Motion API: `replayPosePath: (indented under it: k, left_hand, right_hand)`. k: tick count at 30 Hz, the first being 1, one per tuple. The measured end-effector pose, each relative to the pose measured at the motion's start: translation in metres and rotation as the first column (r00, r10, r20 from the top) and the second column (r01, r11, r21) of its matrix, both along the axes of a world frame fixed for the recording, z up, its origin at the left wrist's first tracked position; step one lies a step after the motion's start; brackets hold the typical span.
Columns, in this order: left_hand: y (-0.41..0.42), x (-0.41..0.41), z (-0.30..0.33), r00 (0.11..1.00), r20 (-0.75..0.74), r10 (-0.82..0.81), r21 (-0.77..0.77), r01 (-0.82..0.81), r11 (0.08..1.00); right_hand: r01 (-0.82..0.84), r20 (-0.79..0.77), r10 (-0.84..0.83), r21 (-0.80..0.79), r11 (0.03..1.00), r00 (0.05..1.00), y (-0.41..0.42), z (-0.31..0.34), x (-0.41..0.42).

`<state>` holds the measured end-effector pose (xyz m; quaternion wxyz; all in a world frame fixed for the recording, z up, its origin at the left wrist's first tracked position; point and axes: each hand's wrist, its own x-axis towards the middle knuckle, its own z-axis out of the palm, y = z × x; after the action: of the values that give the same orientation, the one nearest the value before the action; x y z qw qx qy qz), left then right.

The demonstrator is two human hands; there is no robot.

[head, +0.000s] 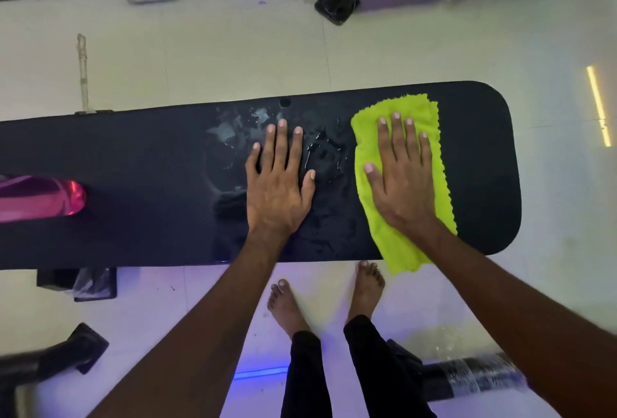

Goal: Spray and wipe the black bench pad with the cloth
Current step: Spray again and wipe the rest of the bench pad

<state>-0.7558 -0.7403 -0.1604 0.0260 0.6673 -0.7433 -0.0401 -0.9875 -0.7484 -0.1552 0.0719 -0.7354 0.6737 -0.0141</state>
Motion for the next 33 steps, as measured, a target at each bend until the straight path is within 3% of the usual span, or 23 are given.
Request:
replayPosePath:
  k: [6, 8, 13, 15, 21, 24, 26, 29, 33]
  left_hand:
    - [0.000, 0.000, 0.002, 1.000, -0.001, 0.004, 0.029, -0.004, 1.000]
    - [0.000, -0.001, 0.003, 1.000, -0.002, 0.006, 0.038, -0.006, 0.999]
    - [-0.001, -0.001, 0.002, 1.000, 0.009, 0.003, 0.032, -0.003, 0.999]
    - [-0.001, 0.000, 0.005, 1.000, 0.012, 0.000, 0.046, 0.000, 0.999]
    - [-0.005, 0.002, 0.031, 0.997, -0.071, -0.016, 0.207, 0.031, 0.978]
    - [-0.009, 0.019, 0.047, 0.979, -0.202, -0.007, 0.257, 0.060, 0.965]
    - [-0.005, 0.039, 0.054, 0.970, -0.239, 0.047, 0.253, 0.016, 0.967]
    - [0.011, 0.075, 0.053, 0.988, -0.132, 0.083, 0.233, -0.050, 0.971]
    - [0.028, 0.102, 0.044, 0.999, -0.040, 0.021, 0.244, -0.011, 0.970]
  right_hand:
    - [0.282, -0.060, -0.283, -0.017, 0.959, 0.957, 0.081, 0.001, 0.008]
    - [0.290, -0.090, -0.289, 0.002, 0.957, 0.953, 0.092, 0.000, 0.031]
    - [-0.128, -0.038, 0.128, 0.018, 0.992, 0.991, 0.034, -0.003, 0.021]
    - [-0.184, -0.016, 0.184, 0.013, 0.983, 0.983, 0.007, 0.001, 0.003]
    - [0.259, -0.008, -0.259, -0.005, 0.966, 0.966, 0.048, 0.007, 0.017]
    - [0.319, -0.041, -0.317, 0.040, 0.947, 0.948, 0.072, 0.008, 0.051]
    - [0.217, -0.061, -0.213, 0.069, 0.974, 0.975, 0.068, 0.007, 0.071]
    - [-0.075, -0.042, 0.078, 0.073, 0.994, 0.996, 0.034, 0.006, 0.088]
    - [-0.371, -0.009, 0.372, 0.056, 0.927, 0.928, -0.038, 0.009, 0.087]
